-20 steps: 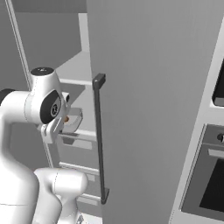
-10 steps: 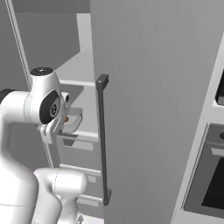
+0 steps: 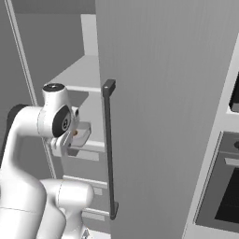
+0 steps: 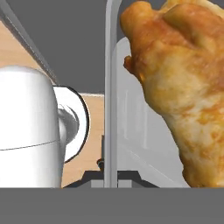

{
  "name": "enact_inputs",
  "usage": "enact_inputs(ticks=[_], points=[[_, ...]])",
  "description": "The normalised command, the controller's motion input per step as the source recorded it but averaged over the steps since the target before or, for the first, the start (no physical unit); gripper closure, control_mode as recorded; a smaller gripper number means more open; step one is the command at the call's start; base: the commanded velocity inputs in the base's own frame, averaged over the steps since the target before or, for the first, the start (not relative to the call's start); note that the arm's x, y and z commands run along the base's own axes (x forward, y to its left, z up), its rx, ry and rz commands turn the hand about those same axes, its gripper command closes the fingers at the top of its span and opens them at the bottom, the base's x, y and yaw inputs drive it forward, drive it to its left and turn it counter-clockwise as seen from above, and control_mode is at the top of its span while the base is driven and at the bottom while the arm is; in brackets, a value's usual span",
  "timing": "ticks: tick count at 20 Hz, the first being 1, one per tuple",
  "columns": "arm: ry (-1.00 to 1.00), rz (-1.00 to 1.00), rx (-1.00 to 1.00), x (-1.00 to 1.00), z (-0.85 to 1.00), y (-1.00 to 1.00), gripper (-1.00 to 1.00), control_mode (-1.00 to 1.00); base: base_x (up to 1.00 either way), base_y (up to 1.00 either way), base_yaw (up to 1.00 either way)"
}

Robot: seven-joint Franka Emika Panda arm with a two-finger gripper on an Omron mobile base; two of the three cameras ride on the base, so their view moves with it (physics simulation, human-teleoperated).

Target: Take the meat container that has the chicken drumstick and place it on the second highest rack of the freezer. Then take the vegetable container that has the garlic and cucumber and place it on the highest rack of the freezer.

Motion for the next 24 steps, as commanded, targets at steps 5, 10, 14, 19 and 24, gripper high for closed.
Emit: enact_inputs(ticks=[5, 10, 14, 19, 24], points=[[-0.01, 0.00, 0.00, 0.91, -0.50, 0.10, 1.00, -1.00, 0.00, 0.00, 0.00], [-0.13, 0.00, 0.00, 0.82, -0.25, 0.02, 1.00, -1.00, 0.00, 0.00, 0.00], [-0.23, 0.00, 0.00, 0.56, -0.22, 0.04, 1.00, -1.00, 0.00, 0.00, 0.00], [-0.12, -0.02, 0.00, 0.59, -0.12, 0.03, 1.00, -1.00, 0.00, 0.00, 0.00], [-0.08, -0.02, 0.00, 0.67, -0.18, 0.00, 1.00, -1.00, 0.00, 0.00, 0.00]])
